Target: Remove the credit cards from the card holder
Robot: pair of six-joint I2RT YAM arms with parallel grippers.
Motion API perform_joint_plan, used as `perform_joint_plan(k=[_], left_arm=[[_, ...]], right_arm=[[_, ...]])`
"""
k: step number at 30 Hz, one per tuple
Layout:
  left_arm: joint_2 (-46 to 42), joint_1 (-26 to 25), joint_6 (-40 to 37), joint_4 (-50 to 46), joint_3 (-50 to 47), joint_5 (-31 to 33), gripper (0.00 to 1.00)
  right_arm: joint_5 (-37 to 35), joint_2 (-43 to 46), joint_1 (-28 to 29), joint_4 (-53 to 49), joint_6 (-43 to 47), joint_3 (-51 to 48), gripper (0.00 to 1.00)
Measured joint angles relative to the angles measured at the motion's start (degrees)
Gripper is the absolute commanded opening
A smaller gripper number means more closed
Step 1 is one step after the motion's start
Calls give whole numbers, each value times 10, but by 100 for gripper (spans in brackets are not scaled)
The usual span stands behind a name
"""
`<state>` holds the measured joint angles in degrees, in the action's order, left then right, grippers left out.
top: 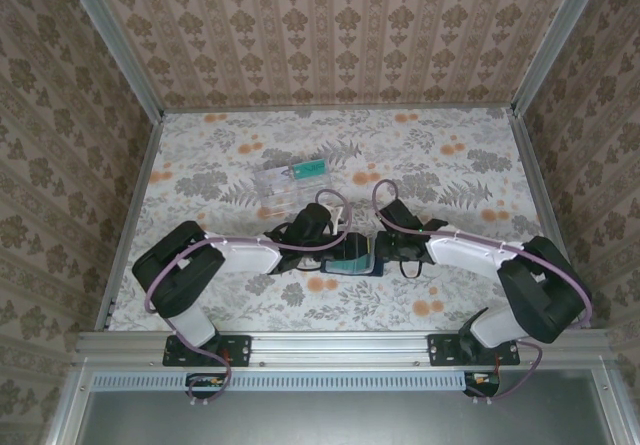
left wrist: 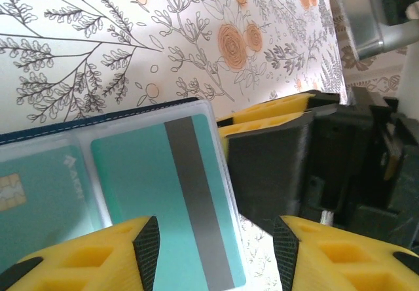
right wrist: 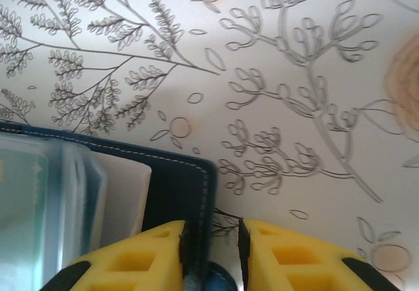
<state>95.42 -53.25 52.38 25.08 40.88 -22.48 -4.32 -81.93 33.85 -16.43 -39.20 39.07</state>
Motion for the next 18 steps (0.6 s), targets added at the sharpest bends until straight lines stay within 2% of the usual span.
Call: perform_joint_plan(k=[7,9,14,18], left_arm=[[-31,10,-6,-21,-4,11,52],[-44,17,-10,-31,-7,16,49],[-57,27,-17,-52,-9,25,42],[-53,27,-14,-52,-9,28,37]], right_arm=[[-4,77,-11,-2,2,-9,34],[-2,91,-11,-1,5,-10,36],[27,104,-11,12,6,-14,26],[38,99,-6,20,4,-14,21]])
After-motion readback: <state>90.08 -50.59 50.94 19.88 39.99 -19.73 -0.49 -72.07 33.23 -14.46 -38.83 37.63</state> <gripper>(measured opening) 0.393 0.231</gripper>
